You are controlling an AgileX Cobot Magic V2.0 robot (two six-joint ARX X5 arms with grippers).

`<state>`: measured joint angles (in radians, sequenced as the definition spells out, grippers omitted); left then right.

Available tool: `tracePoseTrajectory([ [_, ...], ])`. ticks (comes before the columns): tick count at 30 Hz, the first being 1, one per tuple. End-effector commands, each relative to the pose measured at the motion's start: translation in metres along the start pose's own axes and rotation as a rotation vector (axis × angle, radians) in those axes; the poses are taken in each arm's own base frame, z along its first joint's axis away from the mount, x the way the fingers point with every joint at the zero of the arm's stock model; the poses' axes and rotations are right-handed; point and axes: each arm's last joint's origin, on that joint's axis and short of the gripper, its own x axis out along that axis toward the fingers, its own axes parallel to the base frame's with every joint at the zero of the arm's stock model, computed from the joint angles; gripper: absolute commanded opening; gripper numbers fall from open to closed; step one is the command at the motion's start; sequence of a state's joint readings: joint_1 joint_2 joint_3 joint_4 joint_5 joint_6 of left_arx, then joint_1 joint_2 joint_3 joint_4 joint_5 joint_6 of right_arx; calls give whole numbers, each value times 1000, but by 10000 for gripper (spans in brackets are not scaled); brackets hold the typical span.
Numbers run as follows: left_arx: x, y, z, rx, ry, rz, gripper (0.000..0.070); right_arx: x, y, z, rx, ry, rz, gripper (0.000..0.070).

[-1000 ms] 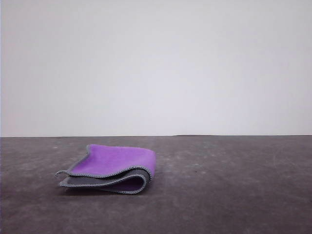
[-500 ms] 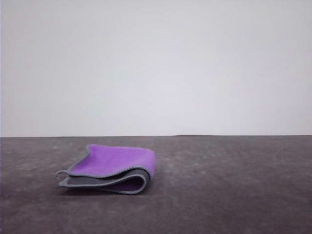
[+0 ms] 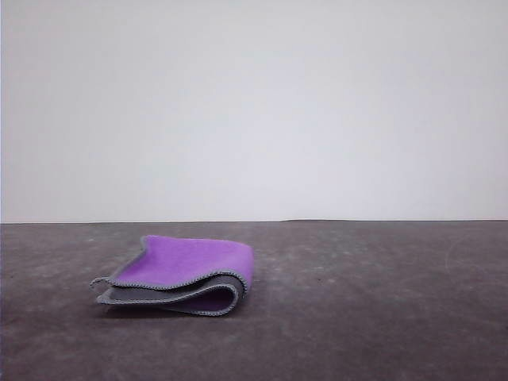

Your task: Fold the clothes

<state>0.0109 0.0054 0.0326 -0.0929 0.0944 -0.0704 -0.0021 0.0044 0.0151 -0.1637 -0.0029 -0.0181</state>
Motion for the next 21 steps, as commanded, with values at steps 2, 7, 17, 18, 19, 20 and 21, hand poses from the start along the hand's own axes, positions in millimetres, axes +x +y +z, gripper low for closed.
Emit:
tracePoseTrajectory([
  [2, 2, 1, -6, 9, 8, 2, 0, 0, 0, 0, 14, -8, -5, 16],
  [7, 2, 1, -6, 9, 8, 2, 0, 0, 0, 0, 14, -8, -5, 16],
  [17, 2, 1, -6, 9, 8, 2, 0, 0, 0, 0, 14, -8, -5, 16],
  [18, 2, 1, -6, 9, 8, 2, 0, 0, 0, 0, 14, -8, -5, 16],
  [19, 2, 1, -6, 9, 8, 2, 0, 0, 0, 0, 14, -8, -5, 16],
  [20, 2, 1, -6, 9, 8, 2, 0, 0, 0, 0, 14, -8, -5, 16],
  [21, 2, 1, -6, 9, 8, 2, 0, 0, 0, 0, 14, -8, -5, 16],
])
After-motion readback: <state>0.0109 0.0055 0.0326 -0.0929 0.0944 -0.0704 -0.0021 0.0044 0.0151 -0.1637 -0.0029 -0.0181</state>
